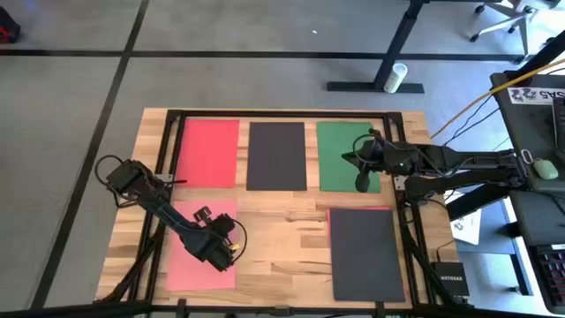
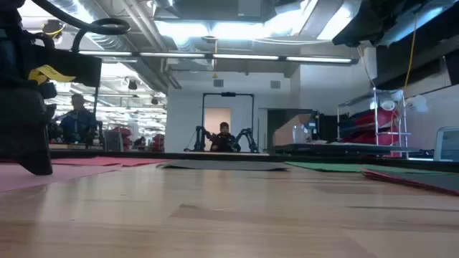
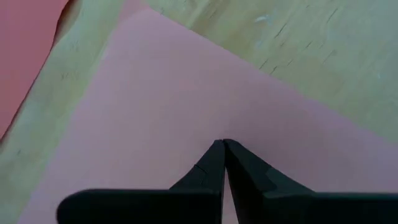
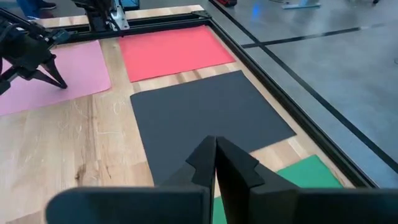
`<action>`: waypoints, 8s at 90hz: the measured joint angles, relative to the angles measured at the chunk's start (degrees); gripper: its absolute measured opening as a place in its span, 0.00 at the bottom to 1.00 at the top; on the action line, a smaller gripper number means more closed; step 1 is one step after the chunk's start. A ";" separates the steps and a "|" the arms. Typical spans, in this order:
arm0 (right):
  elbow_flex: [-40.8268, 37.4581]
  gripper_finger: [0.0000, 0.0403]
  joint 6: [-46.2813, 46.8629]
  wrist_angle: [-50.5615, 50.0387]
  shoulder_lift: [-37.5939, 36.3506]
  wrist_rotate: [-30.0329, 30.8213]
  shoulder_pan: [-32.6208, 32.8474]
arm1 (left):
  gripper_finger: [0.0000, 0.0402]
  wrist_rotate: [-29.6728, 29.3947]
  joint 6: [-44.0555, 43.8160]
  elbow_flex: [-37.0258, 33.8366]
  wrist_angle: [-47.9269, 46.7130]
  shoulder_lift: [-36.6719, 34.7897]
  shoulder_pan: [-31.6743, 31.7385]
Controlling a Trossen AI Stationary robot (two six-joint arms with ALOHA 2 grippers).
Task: Organize paper
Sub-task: Move the pink paper to the bottom left of the table, then stack the black paper on the black paper at the top center of the table
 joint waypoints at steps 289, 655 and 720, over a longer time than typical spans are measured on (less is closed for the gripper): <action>-0.15 0.23 6.15 -3.40 44.83 -24.01 5.68 | 0.00 19.23 57.09 -19.66 94.32 -2.59 22.30; 75.60 0.00 -43.78 -6.66 88.35 -28.62 -28.26 | 0.00 22.31 55.13 -37.42 121.33 -11.69 14.51; 75.58 0.01 -46.50 -0.04 88.28 -28.37 -28.16 | 0.00 21.99 55.22 -37.42 121.29 -11.69 14.49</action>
